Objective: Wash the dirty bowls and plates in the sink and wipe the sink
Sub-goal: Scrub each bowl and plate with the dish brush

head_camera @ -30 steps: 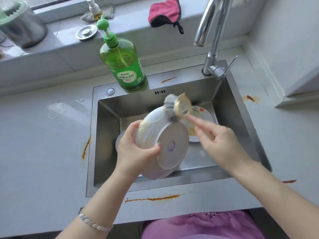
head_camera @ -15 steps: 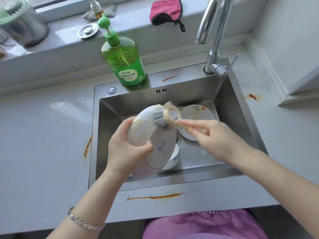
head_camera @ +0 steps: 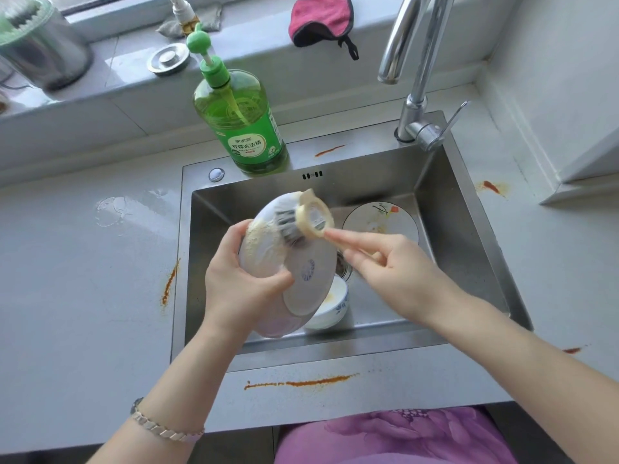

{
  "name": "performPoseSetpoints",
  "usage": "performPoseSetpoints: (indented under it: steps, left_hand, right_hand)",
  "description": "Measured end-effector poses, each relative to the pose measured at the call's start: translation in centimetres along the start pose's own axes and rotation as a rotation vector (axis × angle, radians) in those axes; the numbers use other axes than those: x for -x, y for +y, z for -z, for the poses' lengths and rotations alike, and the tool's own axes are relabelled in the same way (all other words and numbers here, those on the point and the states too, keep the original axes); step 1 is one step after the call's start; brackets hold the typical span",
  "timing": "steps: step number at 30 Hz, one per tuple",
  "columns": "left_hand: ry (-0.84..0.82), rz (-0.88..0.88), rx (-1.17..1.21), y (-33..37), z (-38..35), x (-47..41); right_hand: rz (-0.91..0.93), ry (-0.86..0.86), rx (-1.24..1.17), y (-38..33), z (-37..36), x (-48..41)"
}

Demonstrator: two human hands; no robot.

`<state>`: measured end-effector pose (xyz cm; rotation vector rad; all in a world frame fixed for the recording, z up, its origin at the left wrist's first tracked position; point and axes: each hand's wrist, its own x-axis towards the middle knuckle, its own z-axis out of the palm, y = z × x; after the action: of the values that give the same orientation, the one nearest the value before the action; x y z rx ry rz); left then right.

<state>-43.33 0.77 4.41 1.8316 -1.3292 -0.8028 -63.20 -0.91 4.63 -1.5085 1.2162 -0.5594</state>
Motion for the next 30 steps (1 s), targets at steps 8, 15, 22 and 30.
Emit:
performPoseSetpoints:
  steps: [8,15,22,30]
  left_hand:
    - [-0.024,-0.004,0.043,0.7,0.2,0.0]
    - [0.017,0.025,0.123,0.5,0.5,-0.3]
    - [0.083,0.114,0.21,0.1,-0.1,-0.2]
    - [0.545,0.349,0.553,0.2,-2.6,-2.6]
  right_hand:
    - [-0.089,0.077,-0.118,0.2,1.2,-1.0]
    - [-0.314,0.132,-0.151,3.1,1.6,-1.5]
    - [-0.314,0.14,-0.261,3.0,1.6,-2.2]
    - [-0.259,0.15,-0.302,3.6,-4.1,1.1]
